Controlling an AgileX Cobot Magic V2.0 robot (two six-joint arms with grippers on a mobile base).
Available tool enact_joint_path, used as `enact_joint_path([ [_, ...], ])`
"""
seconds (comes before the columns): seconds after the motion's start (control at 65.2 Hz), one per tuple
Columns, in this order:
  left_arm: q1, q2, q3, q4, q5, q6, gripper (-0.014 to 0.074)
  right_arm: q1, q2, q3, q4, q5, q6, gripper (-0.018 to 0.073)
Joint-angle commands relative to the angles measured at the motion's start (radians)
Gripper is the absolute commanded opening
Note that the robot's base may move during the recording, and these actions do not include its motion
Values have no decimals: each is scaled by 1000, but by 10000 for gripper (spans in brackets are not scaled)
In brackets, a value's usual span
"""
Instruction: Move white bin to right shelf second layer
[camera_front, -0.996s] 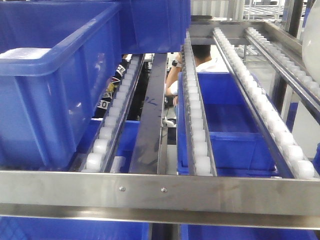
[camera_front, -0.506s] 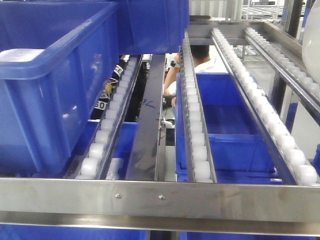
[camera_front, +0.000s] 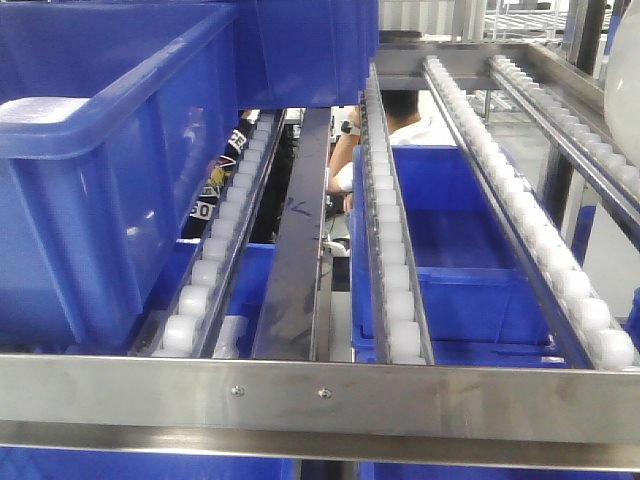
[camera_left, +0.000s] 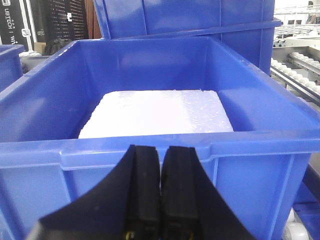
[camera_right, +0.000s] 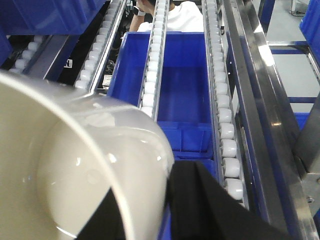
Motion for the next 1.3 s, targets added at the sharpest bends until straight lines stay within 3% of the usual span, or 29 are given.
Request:
enact_joint_path([
  [0.0, -2, -13, 33, -5, -87, -7, 85, -2, 4, -31, 0, -108, -5, 24],
  [1.288, -2, -13, 33, -5, -87, -7, 85, 5, 4, -31, 0, -128, -5, 24],
])
